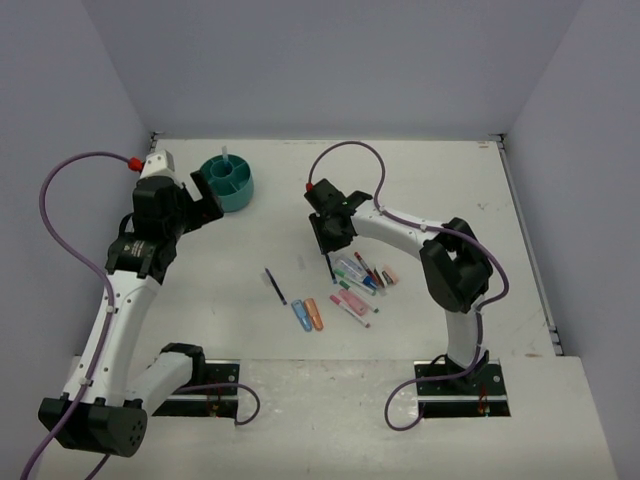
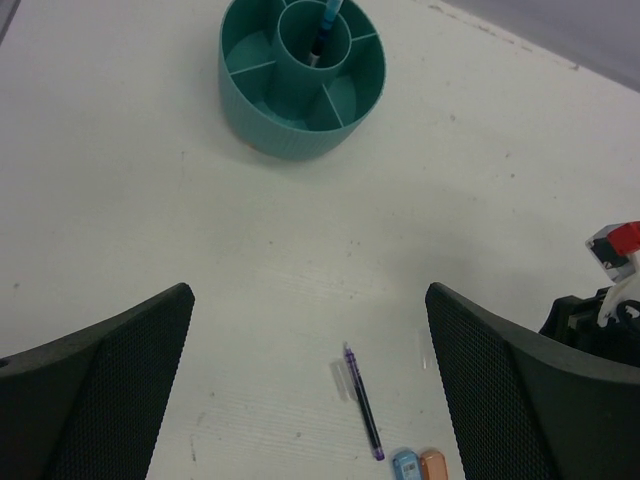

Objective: Sort the stationery into containers
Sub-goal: Pick up the pen from the center of the board.

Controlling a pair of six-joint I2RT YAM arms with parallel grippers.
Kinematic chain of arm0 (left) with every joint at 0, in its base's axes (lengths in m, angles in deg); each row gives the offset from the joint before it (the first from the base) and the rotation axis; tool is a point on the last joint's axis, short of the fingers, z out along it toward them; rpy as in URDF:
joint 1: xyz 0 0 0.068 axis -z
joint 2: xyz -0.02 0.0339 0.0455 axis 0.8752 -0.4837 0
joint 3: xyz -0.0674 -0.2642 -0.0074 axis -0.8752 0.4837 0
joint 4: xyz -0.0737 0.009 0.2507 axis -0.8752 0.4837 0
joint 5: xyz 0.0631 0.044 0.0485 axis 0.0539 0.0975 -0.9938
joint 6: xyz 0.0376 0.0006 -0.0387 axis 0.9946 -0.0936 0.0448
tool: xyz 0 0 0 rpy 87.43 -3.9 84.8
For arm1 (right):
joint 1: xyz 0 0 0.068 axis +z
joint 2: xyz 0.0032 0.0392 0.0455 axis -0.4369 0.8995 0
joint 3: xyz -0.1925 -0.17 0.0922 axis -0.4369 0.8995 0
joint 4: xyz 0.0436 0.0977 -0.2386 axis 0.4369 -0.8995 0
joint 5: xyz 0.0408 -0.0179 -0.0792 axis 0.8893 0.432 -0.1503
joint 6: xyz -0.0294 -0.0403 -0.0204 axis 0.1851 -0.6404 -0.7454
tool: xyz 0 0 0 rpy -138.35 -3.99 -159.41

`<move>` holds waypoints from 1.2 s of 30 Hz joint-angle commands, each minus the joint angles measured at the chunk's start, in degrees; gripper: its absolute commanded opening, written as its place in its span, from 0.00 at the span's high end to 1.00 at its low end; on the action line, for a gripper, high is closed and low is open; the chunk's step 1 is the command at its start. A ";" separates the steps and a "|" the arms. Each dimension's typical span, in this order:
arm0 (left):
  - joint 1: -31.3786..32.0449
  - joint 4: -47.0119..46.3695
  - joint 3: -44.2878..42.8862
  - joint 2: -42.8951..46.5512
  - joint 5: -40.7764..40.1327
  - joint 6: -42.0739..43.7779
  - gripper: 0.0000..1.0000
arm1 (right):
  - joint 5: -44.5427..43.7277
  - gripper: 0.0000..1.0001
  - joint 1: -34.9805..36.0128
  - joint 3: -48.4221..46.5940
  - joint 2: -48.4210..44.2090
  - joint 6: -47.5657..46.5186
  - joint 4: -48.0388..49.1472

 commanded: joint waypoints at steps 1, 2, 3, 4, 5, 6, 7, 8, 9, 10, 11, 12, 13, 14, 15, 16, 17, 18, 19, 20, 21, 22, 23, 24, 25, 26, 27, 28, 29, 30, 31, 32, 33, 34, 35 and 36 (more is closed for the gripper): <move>-0.26 -0.48 2.33 1.09 0.76 2.67 0.00 | -1.41 0.67 0.41 -2.81 1.46 0.87 -1.91; -0.18 -0.63 2.65 1.17 0.60 2.75 0.00 | -1.33 0.69 0.57 -2.74 2.00 0.95 -1.99; -0.25 -0.73 3.15 1.26 0.58 2.84 0.00 | -1.40 0.70 0.74 -2.65 2.23 1.11 -1.92; -0.26 -0.86 3.38 1.31 0.62 2.93 0.00 | -1.53 0.70 0.93 -2.56 2.42 1.26 -1.79; -0.26 -1.00 3.57 1.36 0.67 3.02 0.00 | -1.67 0.70 1.12 -2.46 2.61 1.40 -1.65; -0.26 -1.01 3.66 1.36 0.93 3.03 0.00 | -1.67 0.70 1.12 -2.46 2.78 1.40 -1.65; -0.18 -1.31 3.82 1.28 1.40 3.18 0.00 | -1.52 0.70 1.27 -2.54 3.17 1.56 -1.65; -0.17 -1.43 3.84 1.20 1.83 3.27 0.00 | -1.57 0.70 1.37 -2.62 3.37 1.58 -1.65; -0.22 -1.53 3.88 1.14 1.99 3.29 0.00 | -1.59 0.70 1.43 -2.77 3.66 1.71 -1.74; -0.26 -1.62 3.94 1.08 2.09 3.30 0.00 | -1.59 0.70 1.49 -2.90 4.01 1.86 -1.82; -0.24 -1.62 4.01 1.01 2.16 3.37 0.00 | -1.59 0.71 1.56 -2.90 4.36 1.95 -1.82; -0.18 -1.64 4.02 1.01 2.17 3.38 0.00 | -1.58 0.71 1.57 -2.89 4.42 2.03 -1.79; -0.23 -1.73 4.07 1.01 2.22 3.43 0.00 | -1.53 0.71 1.61 -2.84 4.70 2.07 -1.60; -0.26 -1.82 4.10 1.01 2.25 3.46 0.00 | -1.53 0.71 1.68 -2.81 4.98 2.10 -1.47; -0.26 -1.91 4.15 1.01 2.28 3.46 0.00 | -1.61 0.71 1.73 -2.86 5.33 2.16 -1.47; -0.26 -1.97 4.29 1.01 2.35 3.46 0.00 | -1.71 0.72 1.73 -2.97 5.88 2.29 -1.49; -0.26 -1.97 4.37 1.01 2.43 3.46 0.00 | -1.88 0.72 1.73 -2.90 6.40 2.37 -1.56; -0.26 -1.97 4.44 1.01 2.50 3.46 0.00 | -2.21 0.72 1.73 -2.90 6.60 2.44 -1.56; -0.26 -1.90 4.45 1.07 2.51 3.46 0.00 | -2.56 0.72 2.00 -2.90 6.98 2.52 -1.56; -0.26 -1.95 4.52 1.09 2.71 3.53 0.00 | -3.10 0.72 2.22 -3.03 7.22 2.61 -1.76; -0.21 -2.12 4.64 1.09 3.07 3.70 0.00 | -4.08 0.73 2.50 -3.17 7.51 2.78 -1.92; -0.17 -2.30 4.71 1.09 3.63 3.92 0.00 | -4.96 0.73 2.70 -3.25 7.70 2.93 -1.96; -0.17 -2.44 4.68 0.99 4.64 4.09 0.00 | -5.33 0.74 2.81 -3.32 7.94 3.11 -1.88; -0.17 -2.53 4.59 0.73 5.98 4.14 0.00 | -5.46 0.75 3.06 -3.49 8.49 3.41 -1.79; -0.17 -2.61 4.46 0.54 7.23 4.17 0.00 | -5.63 0.78 3.22 -3.71 8.98 3.68 -1.74; -0.17 -2.67 4.22 0.43 8.14 4.18 0.00 | -5.82 0.80 3.25 -3.96 9.35 3.89 -1.75; -0.17 -2.67 3.92 0.18 8.19 4.23 0.00 | -5.92 0.84 3.35 -4.01 9.70 4.04 -1.80; -0.17 -2.64 3.55 -0.09 8.65 4.22 0.00 | -5.96 0.88 3.40 -4.08 9.92 4.18 -1.82; -0.17 -2.55 3.09 -0.38 9.61 4.13 0.00 | -5.92 0.92 3.40 -4.16 9.96 4.30 -1.82; -0.17 -2.50 2.71 -0.67 10.41 3.95 0.00 | -5.89 0.95 3.40 -4.24 9.89 4.39 -1.85; -0.17 -2.51 2.45 -1.01 11.11 3.59 0.00 | -5.87 0.98 3.40 -4.36 9.54 4.35 -1.91; -0.17 -2.64 2.07 -1.55 12.58 3.21 0.00 | -5.69 1.00 3.39 -4.68 8.90 4.09 -1.90; -0.16 -2.97 1.99 -2.19 13.57 2.66 0.00 | -5.49 1.00 3.30 -4.89 7.86 3.80 -1.82; 0.20 -3.37 2.01 -3.23 14.48 1.85 0.00 | -5.19 1.00 3.22 -5.27 5.36 3.35 -1.90; 2.47 -4.68 2.13 -6.16 14.43 0.22 0.00 | -5.22 1.00 3.12 -5.97 1.87 2.79 -2.45; 4.22 -4.76 1.55 -7.34 11.29 0.01 0.00 | -5.67 1.00 2.80 -5.97 -1.88 2.47 -2.71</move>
